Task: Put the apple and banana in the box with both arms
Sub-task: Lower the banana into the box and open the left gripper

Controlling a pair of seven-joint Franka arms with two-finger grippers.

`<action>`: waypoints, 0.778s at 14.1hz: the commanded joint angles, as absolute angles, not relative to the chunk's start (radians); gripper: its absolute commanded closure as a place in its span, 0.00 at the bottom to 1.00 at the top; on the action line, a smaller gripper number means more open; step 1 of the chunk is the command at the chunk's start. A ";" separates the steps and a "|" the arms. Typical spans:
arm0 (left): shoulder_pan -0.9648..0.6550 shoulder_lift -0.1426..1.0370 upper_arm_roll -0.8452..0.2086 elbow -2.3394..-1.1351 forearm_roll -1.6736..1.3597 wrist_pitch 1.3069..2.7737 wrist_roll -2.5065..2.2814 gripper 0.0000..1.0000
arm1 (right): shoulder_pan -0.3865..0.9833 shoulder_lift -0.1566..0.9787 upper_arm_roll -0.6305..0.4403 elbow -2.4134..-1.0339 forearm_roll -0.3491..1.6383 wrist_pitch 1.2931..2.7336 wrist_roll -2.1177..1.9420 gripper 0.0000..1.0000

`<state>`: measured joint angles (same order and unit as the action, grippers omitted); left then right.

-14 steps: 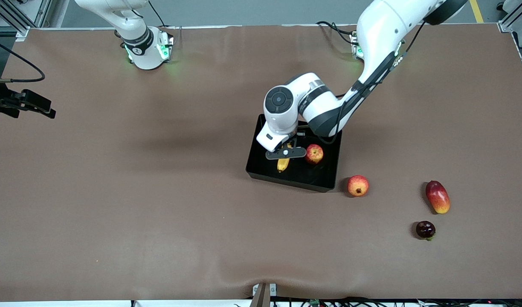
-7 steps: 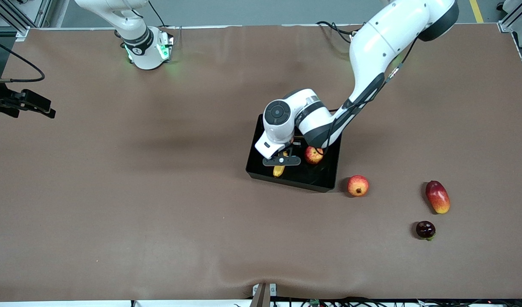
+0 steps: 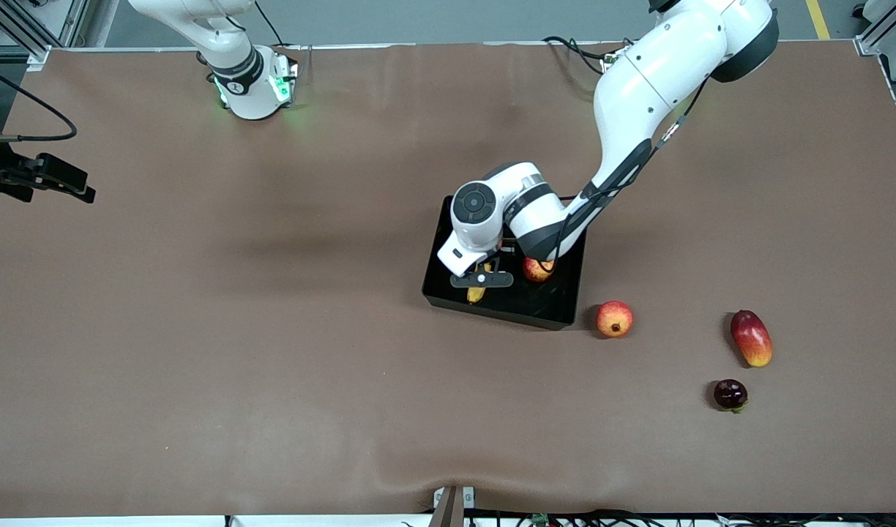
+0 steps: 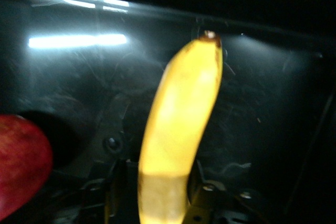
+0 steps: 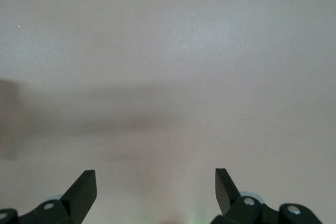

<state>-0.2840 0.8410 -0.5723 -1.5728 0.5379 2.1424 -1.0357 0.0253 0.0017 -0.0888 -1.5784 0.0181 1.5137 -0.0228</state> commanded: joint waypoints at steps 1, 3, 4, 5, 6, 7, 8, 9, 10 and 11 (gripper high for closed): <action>-0.278 0.810 -0.563 -1.542 0.565 2.140 -1.040 0.00 | 0.023 0.009 -0.089 -1.555 0.032 1.496 -0.009 0.00; -0.259 0.766 -0.561 -1.507 0.563 2.122 -1.025 0.00 | 0.021 0.009 -0.089 -1.555 0.032 1.496 -0.009 0.00; -0.244 0.738 -0.563 -1.502 0.558 2.097 -1.017 0.00 | 0.021 0.009 -0.089 -1.555 0.032 1.496 -0.009 0.00; -0.220 0.701 -0.568 -1.494 0.549 2.082 -1.012 0.00 | 0.021 0.009 -0.089 -1.555 0.031 1.496 -0.009 0.00; -0.197 0.662 -0.572 -1.494 0.540 2.066 -0.997 0.00 | 0.021 0.009 -0.089 -1.555 0.029 1.497 -0.009 0.00; -0.183 0.625 -0.572 -1.493 0.523 2.043 -0.971 0.00 | 0.020 0.009 -0.089 -1.555 0.028 1.497 -0.009 0.00; -0.166 0.586 -0.572 -1.493 0.497 2.020 -0.930 0.00 | 0.020 0.009 -0.089 -1.555 0.028 1.497 -0.009 0.00; -0.137 0.550 -0.572 -1.493 0.465 1.991 -0.876 0.00 | 0.020 0.009 -0.089 -1.555 0.026 1.497 -0.009 0.00; -0.109 0.510 -0.572 -1.491 0.428 1.962 -0.812 0.00 | 0.020 0.009 -0.089 -1.555 0.025 1.497 -0.009 0.00; -0.080 0.474 -0.572 -1.491 0.388 1.933 -0.758 0.00 | 0.020 0.009 -0.089 -1.555 0.023 1.497 -0.009 0.00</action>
